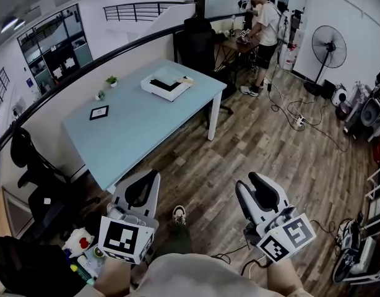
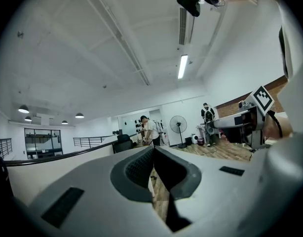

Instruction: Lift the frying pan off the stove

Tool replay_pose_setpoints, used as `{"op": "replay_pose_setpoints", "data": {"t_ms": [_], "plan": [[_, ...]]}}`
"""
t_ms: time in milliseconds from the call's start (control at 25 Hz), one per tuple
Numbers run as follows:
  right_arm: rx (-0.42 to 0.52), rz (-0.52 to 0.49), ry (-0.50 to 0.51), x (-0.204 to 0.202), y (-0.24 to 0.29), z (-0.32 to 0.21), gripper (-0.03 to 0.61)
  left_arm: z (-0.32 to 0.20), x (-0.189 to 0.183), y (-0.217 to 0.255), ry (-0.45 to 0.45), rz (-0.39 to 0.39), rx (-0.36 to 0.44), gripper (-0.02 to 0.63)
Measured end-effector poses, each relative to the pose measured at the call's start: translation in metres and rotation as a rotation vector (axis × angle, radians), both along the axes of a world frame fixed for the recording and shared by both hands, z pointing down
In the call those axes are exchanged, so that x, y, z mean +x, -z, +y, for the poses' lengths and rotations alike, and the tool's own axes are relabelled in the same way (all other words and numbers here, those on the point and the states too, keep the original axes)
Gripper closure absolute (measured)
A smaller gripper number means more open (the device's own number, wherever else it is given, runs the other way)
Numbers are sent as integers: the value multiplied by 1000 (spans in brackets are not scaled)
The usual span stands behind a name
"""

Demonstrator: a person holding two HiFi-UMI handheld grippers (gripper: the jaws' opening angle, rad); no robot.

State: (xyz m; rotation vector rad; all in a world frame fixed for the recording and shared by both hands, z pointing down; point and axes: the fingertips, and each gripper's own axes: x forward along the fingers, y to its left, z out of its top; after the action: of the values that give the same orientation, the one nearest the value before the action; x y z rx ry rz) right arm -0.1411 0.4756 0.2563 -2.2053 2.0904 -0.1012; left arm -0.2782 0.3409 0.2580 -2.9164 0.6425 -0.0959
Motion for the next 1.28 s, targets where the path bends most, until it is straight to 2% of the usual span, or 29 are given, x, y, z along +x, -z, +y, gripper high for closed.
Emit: {"op": "replay_pose_setpoints", "data": {"t_ms": [200, 320, 680, 1280], "plan": [[-7, 17, -14, 20, -6, -29, 322, -31, 17, -8, 1, -2, -11, 607], [-30, 38, -12, 30, -9, -53, 286, -52, 32, -12, -3, -4, -20, 607], [-82, 24, -6, 76, -18, -140, 282, -140, 80, -18, -8, -35, -31, 607], [-226, 7, 5, 160, -51, -342, 278, -334, 160, -47, 7, -115, -91, 607]]}}
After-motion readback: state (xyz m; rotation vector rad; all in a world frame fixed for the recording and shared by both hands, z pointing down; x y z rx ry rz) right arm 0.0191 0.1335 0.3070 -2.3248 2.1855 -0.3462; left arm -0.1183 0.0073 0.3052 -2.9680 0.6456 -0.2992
